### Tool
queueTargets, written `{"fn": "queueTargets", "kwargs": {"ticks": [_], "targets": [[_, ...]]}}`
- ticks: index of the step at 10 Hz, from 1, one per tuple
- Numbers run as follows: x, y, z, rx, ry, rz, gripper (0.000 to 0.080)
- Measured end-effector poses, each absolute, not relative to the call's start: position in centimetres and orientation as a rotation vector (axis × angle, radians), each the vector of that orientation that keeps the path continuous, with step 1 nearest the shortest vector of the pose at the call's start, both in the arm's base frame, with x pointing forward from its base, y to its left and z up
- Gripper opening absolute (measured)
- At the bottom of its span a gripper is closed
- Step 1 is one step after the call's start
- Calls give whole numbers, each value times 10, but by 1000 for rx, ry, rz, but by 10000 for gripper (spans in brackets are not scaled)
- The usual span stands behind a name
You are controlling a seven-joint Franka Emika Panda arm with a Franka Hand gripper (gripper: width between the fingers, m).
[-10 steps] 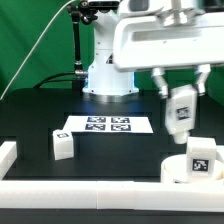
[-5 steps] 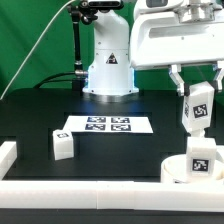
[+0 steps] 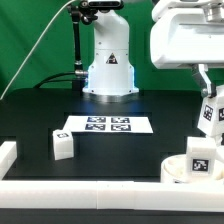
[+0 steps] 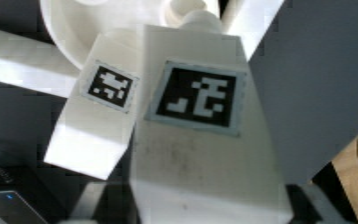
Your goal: Assemble stool
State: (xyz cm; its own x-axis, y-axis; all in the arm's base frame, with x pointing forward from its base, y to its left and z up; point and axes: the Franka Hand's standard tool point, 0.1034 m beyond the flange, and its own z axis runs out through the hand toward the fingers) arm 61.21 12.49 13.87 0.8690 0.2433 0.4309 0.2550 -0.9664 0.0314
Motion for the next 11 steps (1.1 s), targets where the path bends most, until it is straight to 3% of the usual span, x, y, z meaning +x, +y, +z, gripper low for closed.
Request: {"fn": "queueTargets", "kwargs": {"ticks": [4,9,11], "targets": [[612,132,126,-3008,-488,-696,324],[620,135,125,-3005,-529,-698,324],[617,136,114,-3000,-566,-716,324]]}}
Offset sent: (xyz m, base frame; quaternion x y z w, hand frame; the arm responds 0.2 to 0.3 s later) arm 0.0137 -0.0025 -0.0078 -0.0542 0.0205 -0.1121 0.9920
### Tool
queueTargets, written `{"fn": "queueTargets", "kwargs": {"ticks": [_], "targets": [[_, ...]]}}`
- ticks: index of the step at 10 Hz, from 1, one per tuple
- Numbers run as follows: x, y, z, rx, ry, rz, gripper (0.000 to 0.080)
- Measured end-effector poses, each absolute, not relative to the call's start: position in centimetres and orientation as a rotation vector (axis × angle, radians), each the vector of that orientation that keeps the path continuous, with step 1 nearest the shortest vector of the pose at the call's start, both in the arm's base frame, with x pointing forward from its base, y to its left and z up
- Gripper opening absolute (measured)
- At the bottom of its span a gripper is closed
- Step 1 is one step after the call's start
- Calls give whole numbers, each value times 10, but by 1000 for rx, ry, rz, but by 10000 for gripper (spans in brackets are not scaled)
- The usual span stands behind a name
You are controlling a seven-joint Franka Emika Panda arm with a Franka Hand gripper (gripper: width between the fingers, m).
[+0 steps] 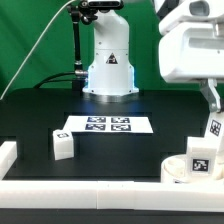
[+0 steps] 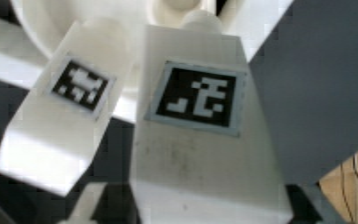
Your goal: Assemble stool
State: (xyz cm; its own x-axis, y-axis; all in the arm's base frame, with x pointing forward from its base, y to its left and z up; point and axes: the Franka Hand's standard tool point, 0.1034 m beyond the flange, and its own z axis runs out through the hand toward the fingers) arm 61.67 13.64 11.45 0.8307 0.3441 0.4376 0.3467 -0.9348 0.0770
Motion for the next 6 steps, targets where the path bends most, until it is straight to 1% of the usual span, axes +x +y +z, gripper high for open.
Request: {"fn": "queueTargets", "kwargs": {"ticks": [6], "targets": [[619,126,113,-3011,-572,-709,324]]}}
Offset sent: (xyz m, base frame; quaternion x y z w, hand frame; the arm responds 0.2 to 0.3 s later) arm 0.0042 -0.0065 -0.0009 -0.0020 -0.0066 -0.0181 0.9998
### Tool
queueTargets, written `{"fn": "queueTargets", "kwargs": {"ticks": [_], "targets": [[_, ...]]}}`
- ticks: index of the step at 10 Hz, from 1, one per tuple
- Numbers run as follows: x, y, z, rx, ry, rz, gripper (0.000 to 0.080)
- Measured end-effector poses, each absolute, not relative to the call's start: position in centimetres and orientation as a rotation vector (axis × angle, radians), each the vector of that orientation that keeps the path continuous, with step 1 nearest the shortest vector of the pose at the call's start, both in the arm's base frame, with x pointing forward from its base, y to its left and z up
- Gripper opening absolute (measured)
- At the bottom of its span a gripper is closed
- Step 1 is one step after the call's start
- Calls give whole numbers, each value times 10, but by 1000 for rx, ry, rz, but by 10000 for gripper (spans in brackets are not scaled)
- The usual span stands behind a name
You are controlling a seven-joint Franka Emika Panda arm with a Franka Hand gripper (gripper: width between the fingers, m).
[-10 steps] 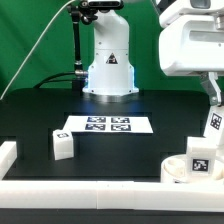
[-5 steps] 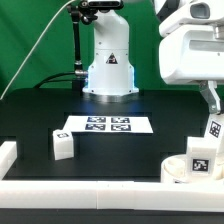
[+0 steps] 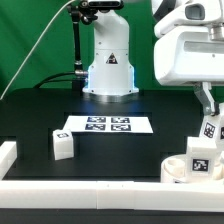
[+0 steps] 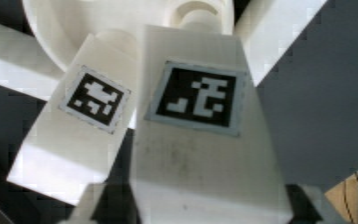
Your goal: Assemble stool
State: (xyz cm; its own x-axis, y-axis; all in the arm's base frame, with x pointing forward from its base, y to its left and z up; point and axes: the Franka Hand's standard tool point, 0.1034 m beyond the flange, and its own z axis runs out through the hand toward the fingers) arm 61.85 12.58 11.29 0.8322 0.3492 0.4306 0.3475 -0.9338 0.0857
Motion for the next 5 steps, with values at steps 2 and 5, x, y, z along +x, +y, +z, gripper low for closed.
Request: {"fn": "queueTargets", "kwargs": {"ticks": [2,5], "targets": [[618,126,110,3004,572,701,324],[616,127,106,3006,575,692,324]]}}
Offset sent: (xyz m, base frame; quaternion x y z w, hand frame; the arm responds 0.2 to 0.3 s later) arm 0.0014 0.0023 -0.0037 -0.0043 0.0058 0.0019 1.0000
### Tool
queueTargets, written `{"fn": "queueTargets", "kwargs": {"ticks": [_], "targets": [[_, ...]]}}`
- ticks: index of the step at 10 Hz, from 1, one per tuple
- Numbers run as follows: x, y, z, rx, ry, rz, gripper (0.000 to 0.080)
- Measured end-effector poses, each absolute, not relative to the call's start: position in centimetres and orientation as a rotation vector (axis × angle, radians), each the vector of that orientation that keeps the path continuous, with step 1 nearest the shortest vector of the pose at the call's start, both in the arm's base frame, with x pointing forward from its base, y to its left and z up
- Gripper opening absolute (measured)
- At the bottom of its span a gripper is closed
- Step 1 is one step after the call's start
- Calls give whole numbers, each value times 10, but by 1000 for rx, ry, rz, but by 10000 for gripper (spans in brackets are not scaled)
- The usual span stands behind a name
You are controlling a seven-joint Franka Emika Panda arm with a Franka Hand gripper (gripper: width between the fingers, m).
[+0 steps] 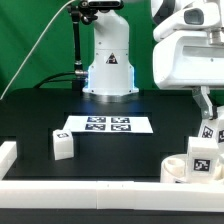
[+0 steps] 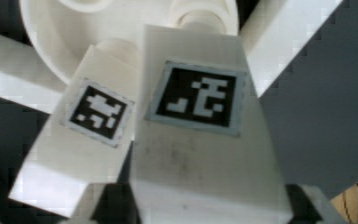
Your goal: Assemble stool
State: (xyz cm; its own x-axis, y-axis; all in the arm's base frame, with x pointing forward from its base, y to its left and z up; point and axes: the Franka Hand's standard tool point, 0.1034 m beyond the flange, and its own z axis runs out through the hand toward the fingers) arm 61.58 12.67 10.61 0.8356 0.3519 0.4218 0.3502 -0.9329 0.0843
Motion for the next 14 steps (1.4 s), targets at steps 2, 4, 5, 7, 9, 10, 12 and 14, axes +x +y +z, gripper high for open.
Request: {"fn": "queueTargets", "kwargs": {"ticks": [2,4,5,7,9,10,12,14], "targets": [[615,127,103,3006,577,691,324],[613,127,98,3006,579,689,324],[613,128,98,3002,578,704,324],[613,128,97,2991,578,747,324],[611,130,97,2974,579,805,324],[611,130,97,2961,577,849,324],[612,130,97,2956,576,866,400],[612,129,97,2956,574,865,538]]}}
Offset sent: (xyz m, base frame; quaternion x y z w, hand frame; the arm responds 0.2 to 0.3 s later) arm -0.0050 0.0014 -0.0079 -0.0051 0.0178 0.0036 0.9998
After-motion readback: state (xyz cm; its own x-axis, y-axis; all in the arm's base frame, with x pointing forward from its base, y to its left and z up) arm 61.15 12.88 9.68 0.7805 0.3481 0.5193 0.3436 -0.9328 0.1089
